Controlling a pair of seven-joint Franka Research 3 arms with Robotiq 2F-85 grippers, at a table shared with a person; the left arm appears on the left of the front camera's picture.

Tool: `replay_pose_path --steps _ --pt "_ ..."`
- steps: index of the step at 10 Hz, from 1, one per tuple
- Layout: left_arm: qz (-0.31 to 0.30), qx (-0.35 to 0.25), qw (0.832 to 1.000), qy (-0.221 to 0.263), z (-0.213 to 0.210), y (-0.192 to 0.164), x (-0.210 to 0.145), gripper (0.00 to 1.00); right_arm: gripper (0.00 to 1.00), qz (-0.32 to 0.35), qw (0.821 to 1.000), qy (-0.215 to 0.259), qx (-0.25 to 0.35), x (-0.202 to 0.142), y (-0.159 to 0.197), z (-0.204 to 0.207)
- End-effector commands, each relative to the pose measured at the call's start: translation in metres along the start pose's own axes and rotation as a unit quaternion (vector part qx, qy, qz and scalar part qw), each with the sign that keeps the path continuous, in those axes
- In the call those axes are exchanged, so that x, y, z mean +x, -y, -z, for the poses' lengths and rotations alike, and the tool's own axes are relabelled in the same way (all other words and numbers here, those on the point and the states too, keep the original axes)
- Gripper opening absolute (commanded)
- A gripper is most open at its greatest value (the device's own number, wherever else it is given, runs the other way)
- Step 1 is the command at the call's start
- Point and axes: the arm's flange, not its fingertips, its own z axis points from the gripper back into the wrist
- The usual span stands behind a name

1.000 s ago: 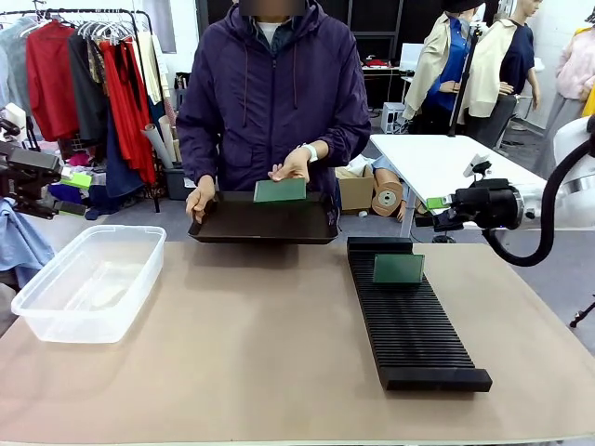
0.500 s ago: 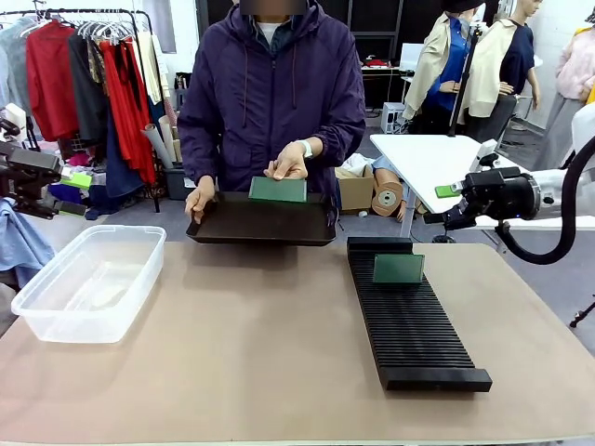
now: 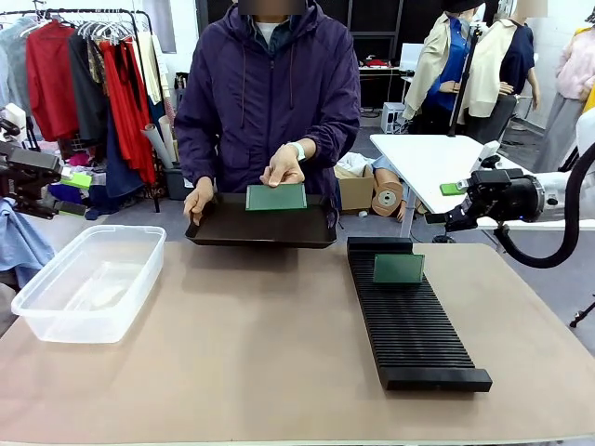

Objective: Sort PCBs into racks and boxes based on the side picked up.
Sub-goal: Pick up the Blank PCB handed by the Human.

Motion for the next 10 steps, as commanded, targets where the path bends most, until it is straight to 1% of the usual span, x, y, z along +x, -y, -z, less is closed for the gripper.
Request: replay_pose_path --steps 1,10 --pt "0.001 -0.004 1.000 0.000 -0.0011 0.0019 -0.0004 1.00 1.00 -0.008 1.000 0.000 -0.008 0.0019 -0.0028 0.0011" --pt "0.001 -0.004 1.000 0.000 -0.0011 0.0019 -0.0004 1.00 1.00 -0.008 1.000 0.000 -0.008 0.0019 -0.0028 0.0011"
